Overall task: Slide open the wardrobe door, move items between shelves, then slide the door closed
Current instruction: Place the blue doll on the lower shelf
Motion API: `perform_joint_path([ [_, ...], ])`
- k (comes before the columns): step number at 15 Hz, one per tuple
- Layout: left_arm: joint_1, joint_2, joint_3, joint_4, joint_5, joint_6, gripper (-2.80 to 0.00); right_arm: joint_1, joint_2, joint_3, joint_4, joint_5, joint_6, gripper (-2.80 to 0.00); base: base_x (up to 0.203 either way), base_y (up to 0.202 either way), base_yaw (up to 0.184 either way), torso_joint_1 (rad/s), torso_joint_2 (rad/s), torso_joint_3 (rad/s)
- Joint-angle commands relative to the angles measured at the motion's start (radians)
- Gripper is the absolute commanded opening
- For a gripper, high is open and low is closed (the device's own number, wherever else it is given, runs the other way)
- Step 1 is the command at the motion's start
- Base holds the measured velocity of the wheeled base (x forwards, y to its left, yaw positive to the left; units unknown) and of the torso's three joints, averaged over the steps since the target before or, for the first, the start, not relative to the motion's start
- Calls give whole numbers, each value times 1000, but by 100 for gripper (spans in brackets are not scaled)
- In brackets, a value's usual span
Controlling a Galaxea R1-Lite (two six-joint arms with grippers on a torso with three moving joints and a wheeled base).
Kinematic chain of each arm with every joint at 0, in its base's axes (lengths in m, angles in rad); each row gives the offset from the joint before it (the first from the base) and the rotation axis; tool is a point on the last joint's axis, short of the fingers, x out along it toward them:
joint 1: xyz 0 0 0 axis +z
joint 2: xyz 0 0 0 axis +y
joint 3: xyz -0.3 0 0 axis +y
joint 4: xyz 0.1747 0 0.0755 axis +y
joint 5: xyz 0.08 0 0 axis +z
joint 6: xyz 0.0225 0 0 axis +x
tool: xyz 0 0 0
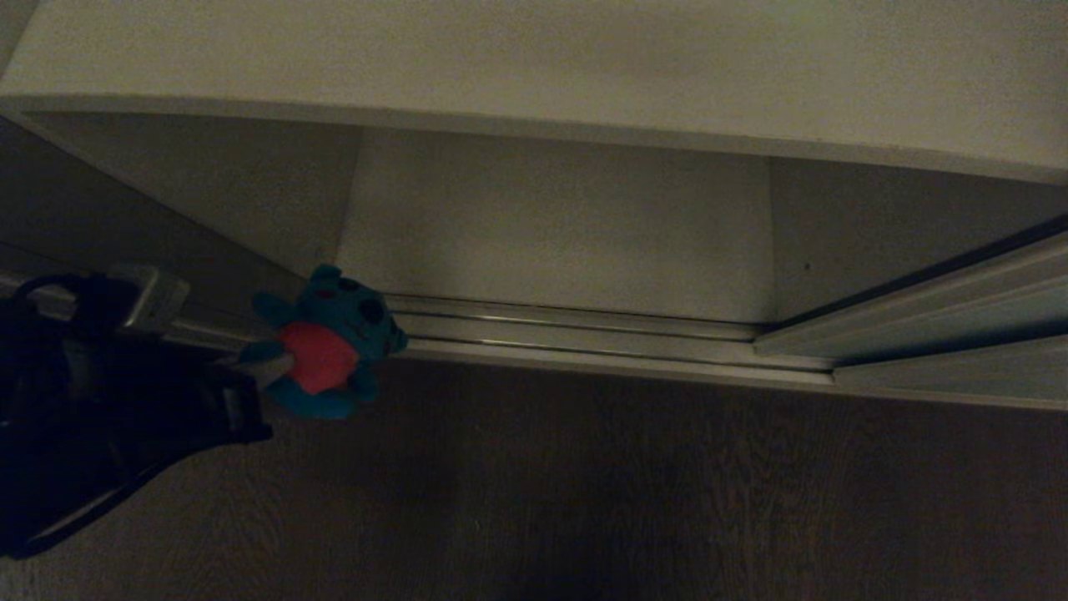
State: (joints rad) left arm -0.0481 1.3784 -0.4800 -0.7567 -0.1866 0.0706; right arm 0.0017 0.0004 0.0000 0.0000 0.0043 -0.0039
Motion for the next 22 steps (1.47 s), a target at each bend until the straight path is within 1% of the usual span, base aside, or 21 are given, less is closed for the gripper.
perform_joint_path([
  [1,-17,201,-47,-133,25,-6,-280,0,-5,2,0,0,-1,-280,0,0,0,0,0,0],
  [3,-47,300,-114,-219,56,-54,-280,0,-5,2,0,0,-1,-280,0,0,0,0,0,0],
  [5,-60,385,-206,-266,102,-89,-280,1,-4,2,0,0,-1,-280,0,0,0,0,0,0],
  [8,-81,530,-321,-371,129,-101,-280,0,-5,2,0,0,-1,-280,0,0,0,0,0,0],
  [9,-90,578,-367,-401,149,-106,-280,1,-4,2,0,0,-1,-280,0,0,0,0,0,0],
  [11,-107,665,-453,-458,177,-133,-280,0,-4,2,0,0,0,-280,0,0,0,0,0,0],
  [13,-114,742,-539,-504,186,-157,-280,1,-5,2,0,0,0,-280,0,0,0,0,0,0],
  [15,-116,813,-611,-534,188,-163,-280,0,-3,2,0,0,-1,-280,0,0,0,0,0,0],
  [19,-120,936,-789,-545,189,-162,-280,0,-4,2,0,0,-1,-280,0,0,0,0,0,0],
  [22,-124,986,-870,-546,209,-162,-280,1,-5,2,0,0,-1,-280,0,0,0,0,0,0],
])
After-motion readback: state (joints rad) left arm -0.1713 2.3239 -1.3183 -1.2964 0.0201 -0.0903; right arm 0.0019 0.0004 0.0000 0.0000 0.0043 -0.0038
